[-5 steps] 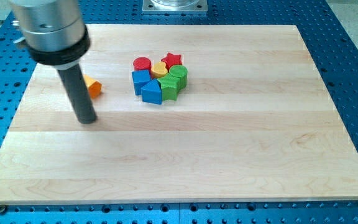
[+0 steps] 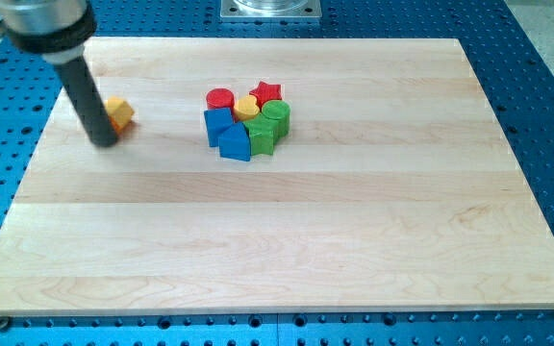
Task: Move the hexagon towards the top left side of the board
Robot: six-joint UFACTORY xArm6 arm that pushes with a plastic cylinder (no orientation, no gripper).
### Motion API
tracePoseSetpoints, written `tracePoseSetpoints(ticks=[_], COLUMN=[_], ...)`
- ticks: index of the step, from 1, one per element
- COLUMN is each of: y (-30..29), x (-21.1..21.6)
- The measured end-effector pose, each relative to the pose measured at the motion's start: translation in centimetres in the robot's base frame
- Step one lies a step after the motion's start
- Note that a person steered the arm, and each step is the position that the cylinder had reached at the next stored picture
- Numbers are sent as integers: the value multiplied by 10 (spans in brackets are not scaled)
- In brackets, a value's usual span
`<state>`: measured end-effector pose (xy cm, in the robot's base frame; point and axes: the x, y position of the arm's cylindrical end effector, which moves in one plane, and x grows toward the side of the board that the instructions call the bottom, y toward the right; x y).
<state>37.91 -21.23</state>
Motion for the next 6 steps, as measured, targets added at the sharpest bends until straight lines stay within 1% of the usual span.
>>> tracePoseSetpoints(ticks=[1, 2, 3, 4, 5, 6], y=[94, 47, 39, -20, -71, 13], x=[-70, -63, -16, -18, -39, -89])
